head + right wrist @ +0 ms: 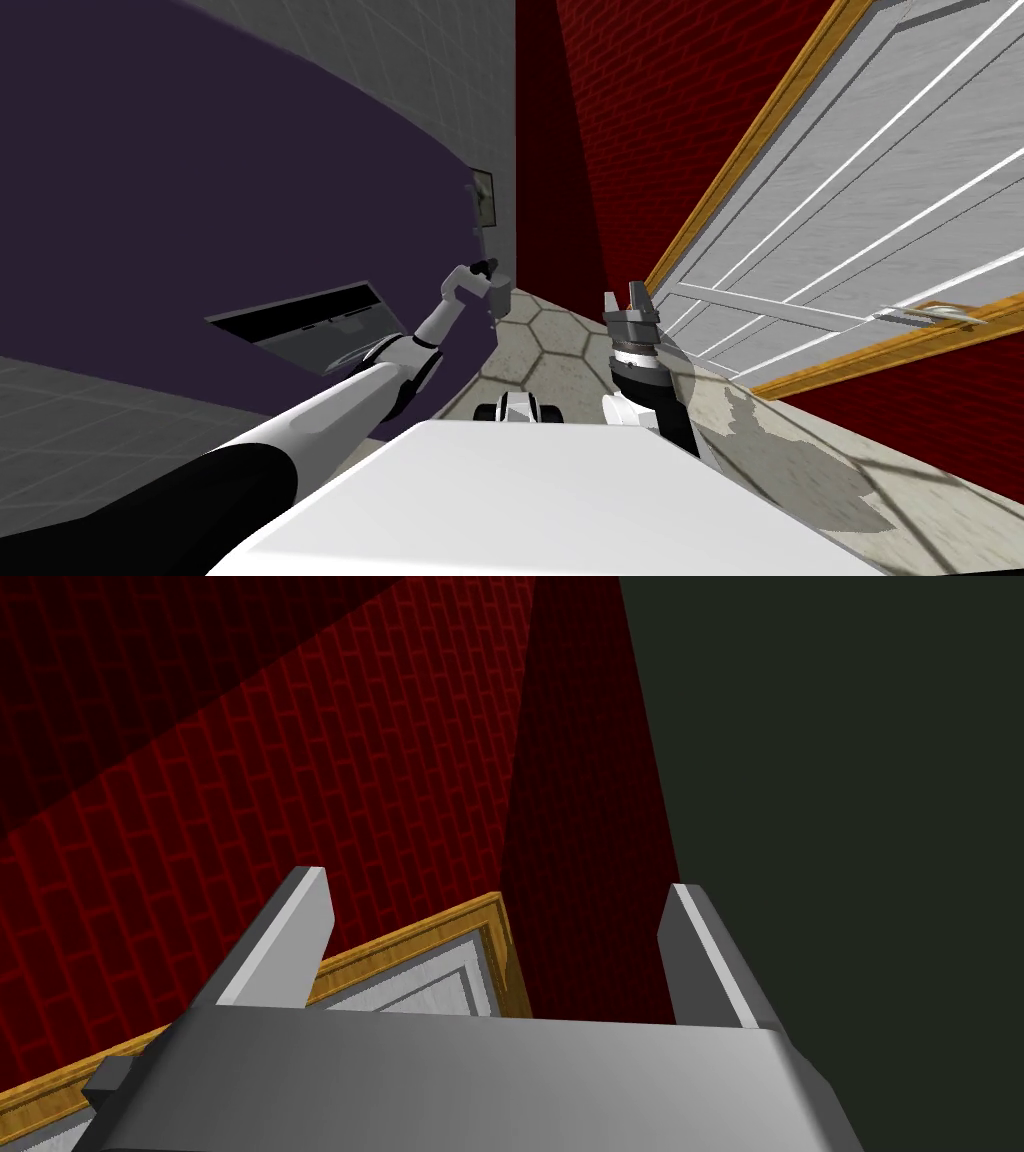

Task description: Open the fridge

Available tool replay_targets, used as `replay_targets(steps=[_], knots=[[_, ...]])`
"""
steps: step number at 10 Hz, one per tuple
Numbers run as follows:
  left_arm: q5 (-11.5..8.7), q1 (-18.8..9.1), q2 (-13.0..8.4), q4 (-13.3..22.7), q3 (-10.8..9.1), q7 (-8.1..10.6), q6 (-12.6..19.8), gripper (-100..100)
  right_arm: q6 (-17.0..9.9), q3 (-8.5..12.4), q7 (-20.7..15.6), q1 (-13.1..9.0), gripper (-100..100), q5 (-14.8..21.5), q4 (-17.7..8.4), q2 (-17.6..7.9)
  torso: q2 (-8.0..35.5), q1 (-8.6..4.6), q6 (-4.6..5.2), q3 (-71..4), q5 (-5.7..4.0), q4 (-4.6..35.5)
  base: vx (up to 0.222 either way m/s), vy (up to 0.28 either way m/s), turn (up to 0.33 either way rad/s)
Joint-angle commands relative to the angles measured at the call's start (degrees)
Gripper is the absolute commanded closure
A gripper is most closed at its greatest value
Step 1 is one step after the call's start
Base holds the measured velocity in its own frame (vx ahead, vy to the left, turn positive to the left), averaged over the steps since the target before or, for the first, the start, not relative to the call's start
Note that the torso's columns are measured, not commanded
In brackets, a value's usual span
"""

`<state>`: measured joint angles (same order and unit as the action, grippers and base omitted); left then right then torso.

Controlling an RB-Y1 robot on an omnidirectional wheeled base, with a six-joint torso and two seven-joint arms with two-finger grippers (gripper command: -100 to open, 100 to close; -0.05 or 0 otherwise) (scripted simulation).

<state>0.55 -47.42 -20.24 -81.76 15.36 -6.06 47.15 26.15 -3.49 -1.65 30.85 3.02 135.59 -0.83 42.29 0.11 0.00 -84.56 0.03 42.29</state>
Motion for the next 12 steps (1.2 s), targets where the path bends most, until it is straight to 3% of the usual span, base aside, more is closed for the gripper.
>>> replay_targets(steps=[1, 5, 6, 7, 12], knots=[[-1.9, -0.5, 1.3, -1.9, 2.36, -0.85, 0.5, 100, 0.0, 0.0, 0.0, 0.0, 0, 0.0, 0.0, 0.0, -0.1, -0.08, -0.01, -0.1, -0.02, -0.1, -0.251, 0.060, -0.104], [-4.4, -0.8, 3.5, -5.4, 6.06, -1.95, 1.4, 100, 0.0, 0.0, 0.0, 0.0, 0, 0.0, 0.0, 0.0, -0.1, -0.10, 0.00, 0.0, -0.04, 0.0, -0.255, 0.061, -0.096], [-4.7, -0.8, 2.6, -5.0, 5.30, -2.00, 1.1, 100, 0.0, 0.0, 0.0, 0.0, 0, 0.0, 0.0, 0.0, 0.0, -0.04, -0.01, 0.0, -0.01, 0.0, -0.123, 0.033, -0.025], [-4.3, -0.9, 1.9, -4.1, 4.29, -1.89, 1.4, -100, 0.0, 0.0, 0.0, 0.0, 0, 0.0, 0.0, 0.0, -0.4, -0.14, -0.04, -0.2, -0.04, -0.1, 0.098, -0.019, 0.081], [-2.7, -1.4, -0.2, -1.2, 1.22, -1.29, 1.7, -100, 0.0, 0.0, 0.0, 0.1, 0, 0.0, 0.0, 0.0, 0.2, -0.15, 0.00, 0.1, -0.05, 0.1, 0.198, -0.041, 0.069]])
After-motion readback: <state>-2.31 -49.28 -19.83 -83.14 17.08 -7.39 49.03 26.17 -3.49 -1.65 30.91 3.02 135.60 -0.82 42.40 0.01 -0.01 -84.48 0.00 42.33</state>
